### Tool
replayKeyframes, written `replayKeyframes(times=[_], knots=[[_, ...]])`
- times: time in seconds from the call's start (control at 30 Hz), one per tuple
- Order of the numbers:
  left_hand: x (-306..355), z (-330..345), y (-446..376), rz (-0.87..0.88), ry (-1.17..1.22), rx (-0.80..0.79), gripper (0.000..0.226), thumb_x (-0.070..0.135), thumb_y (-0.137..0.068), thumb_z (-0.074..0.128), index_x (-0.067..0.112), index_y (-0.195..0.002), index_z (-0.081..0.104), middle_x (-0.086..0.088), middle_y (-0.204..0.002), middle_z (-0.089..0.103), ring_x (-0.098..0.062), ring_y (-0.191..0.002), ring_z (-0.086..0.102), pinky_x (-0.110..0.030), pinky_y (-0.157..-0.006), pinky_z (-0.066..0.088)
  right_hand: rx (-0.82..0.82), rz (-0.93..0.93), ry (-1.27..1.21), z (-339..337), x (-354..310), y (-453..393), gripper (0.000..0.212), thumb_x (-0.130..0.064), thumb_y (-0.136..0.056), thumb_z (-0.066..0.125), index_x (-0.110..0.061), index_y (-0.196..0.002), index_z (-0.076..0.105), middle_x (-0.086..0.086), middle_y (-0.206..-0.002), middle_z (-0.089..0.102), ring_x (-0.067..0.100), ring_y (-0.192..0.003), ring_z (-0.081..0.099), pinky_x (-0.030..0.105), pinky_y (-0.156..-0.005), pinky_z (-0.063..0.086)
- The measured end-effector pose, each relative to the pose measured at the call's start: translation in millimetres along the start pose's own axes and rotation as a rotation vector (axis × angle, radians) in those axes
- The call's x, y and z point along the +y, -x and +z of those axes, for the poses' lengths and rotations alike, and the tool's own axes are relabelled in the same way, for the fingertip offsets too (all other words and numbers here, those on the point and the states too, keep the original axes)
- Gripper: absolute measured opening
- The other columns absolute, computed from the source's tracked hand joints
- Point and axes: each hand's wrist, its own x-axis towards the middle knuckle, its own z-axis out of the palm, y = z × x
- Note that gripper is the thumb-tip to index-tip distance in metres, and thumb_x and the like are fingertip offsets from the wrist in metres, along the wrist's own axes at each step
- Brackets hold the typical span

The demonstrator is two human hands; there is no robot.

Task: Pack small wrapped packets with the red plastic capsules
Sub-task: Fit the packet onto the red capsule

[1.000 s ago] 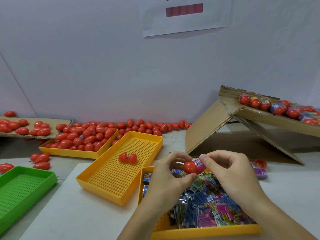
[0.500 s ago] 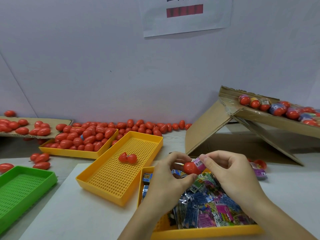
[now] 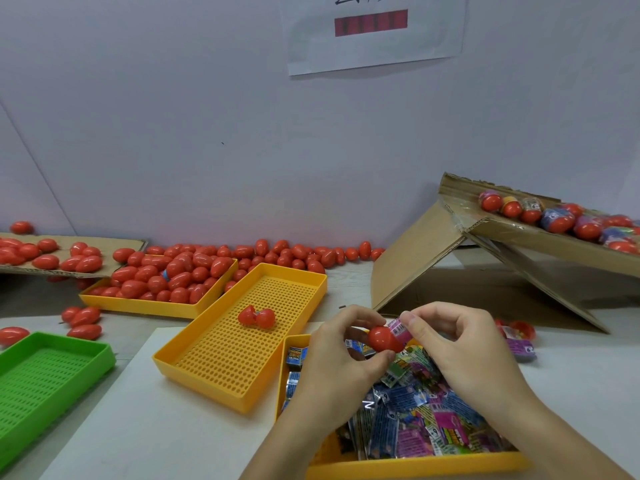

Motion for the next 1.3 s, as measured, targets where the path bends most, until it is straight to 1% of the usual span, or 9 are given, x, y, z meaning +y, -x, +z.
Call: replayKeyframes(times=[0.17, 0.43, 0.67, 0.8, 0.93, 1.0, 1.1, 1.17, 1.3], knots=[[0.8, -1.1, -0.3, 0.0, 0.017, -0.009, 0.031, 0.013, -0.082, 0.079, 0.028, -0.106, 0.064, 0.013, -0.102, 0.063, 0.003, -0.097, 0.059, -0.03, -0.081, 0.058, -0.028, 0.013, 0.037, -2.6, 3.0, -2.5, 0.014, -0.036, -0.089, 0.064, -0.028, -0.086, 0.076, -0.012, -0.082, 0.075, 0.002, -0.081, 0.07, 0.028, -0.076, 0.057], [0.4, -1.0, -0.4, -0.005, 0.011, -0.011, 0.031, 0.014, -0.082, 0.08, 0.029, -0.104, 0.064, 0.013, -0.102, 0.065, 0.001, -0.097, 0.06, -0.033, -0.082, 0.058, -0.044, 0.003, 0.0, -4.7, 0.2, -3.1, 0.028, -0.047, -0.081, 0.059, -0.026, -0.09, 0.075, -0.009, -0.083, 0.076, 0.004, -0.081, 0.071, 0.031, -0.077, 0.058], [0.1, 0.2, 0.8, 0.007, -0.018, -0.018, 0.033, 0.013, -0.082, 0.08, 0.032, -0.104, 0.065, 0.017, -0.1, 0.064, 0.001, -0.099, 0.059, -0.036, -0.08, 0.058, -0.089, -0.024, 0.057, -5.7, -0.9, -2.8, 0.028, -0.049, -0.079, 0.059, -0.028, -0.087, 0.075, -0.011, -0.083, 0.075, 0.003, -0.083, 0.071, 0.037, -0.08, 0.059], [0.3, -0.7, 0.8, 0.011, -0.004, -0.02, 0.033, 0.012, -0.082, 0.079, 0.03, -0.106, 0.065, 0.016, -0.1, 0.064, 0.0, -0.097, 0.06, -0.036, -0.079, 0.058, -0.083, -0.054, 0.125, -7.8, 1.0, -3.9, 0.014, -0.039, -0.088, 0.063, -0.032, -0.084, 0.074, -0.016, -0.082, 0.074, 0.001, -0.083, 0.07, 0.035, -0.079, 0.059], [0.6, -1.0, 1.4, 0.029, 0.04, -0.029, 0.035, 0.008, -0.085, 0.076, 0.032, -0.108, 0.068, 0.01, -0.103, 0.064, -0.008, -0.088, 0.064, -0.034, -0.073, 0.06, -0.101, -0.073, 0.159, -9.4, 0.5, -3.0, 0.018, -0.043, -0.089, 0.059, -0.035, -0.086, 0.075, -0.02, -0.082, 0.073, -0.002, -0.085, 0.068, 0.031, -0.078, 0.056], [0.2, -0.7, 1.6, 0.02, 0.052, -0.03, 0.033, 0.009, -0.086, 0.075, 0.032, -0.108, 0.069, 0.007, -0.106, 0.063, -0.012, -0.083, 0.066, -0.034, -0.073, 0.061, -0.098, -0.079, 0.166, -9.3, 0.1, -2.9, 0.02, -0.045, -0.088, 0.058, -0.035, -0.086, 0.075, -0.022, -0.081, 0.073, -0.003, -0.086, 0.067, 0.029, -0.077, 0.056], [-0.7, -0.6, 1.5, 0.035, 0.049, -0.025, 0.031, 0.009, -0.086, 0.075, 0.028, -0.109, 0.068, 0.005, -0.108, 0.063, -0.005, -0.09, 0.064, -0.029, -0.073, 0.061, -0.108, -0.081, 0.162, -9.2, -0.1, -3.2, 0.02, -0.042, -0.091, 0.059, -0.034, -0.087, 0.077, -0.022, -0.081, 0.074, -0.003, -0.086, 0.068, 0.026, -0.077, 0.055], [-0.6, -0.9, 1.0, 0.035, 0.067, -0.02, 0.03, 0.009, -0.086, 0.075, 0.027, -0.109, 0.067, 0.003, -0.108, 0.063, -0.002, -0.09, 0.064, -0.025, -0.072, 0.06, -0.115, -0.085, 0.152, -9.2, -0.3, -2.9, 0.022, -0.045, -0.089, 0.059, -0.034, -0.088, 0.077, -0.022, -0.083, 0.074, -0.004, -0.087, 0.068, 0.025, -0.077, 0.054], [-1.3, -1.3, -1.3, 0.024, 0.122, 0.016, 0.029, 0.007, -0.085, 0.076, 0.026, -0.106, 0.069, 0.007, -0.103, 0.067, -0.002, -0.094, 0.064, -0.028, -0.077, 0.061, -0.118, -0.097, 0.151, -9.0, 0.0, -2.8, 0.011, -0.037, -0.088, 0.067, -0.036, -0.092, 0.077, -0.024, -0.086, 0.074, -0.005, -0.089, 0.068, 0.019, -0.077, 0.055]])
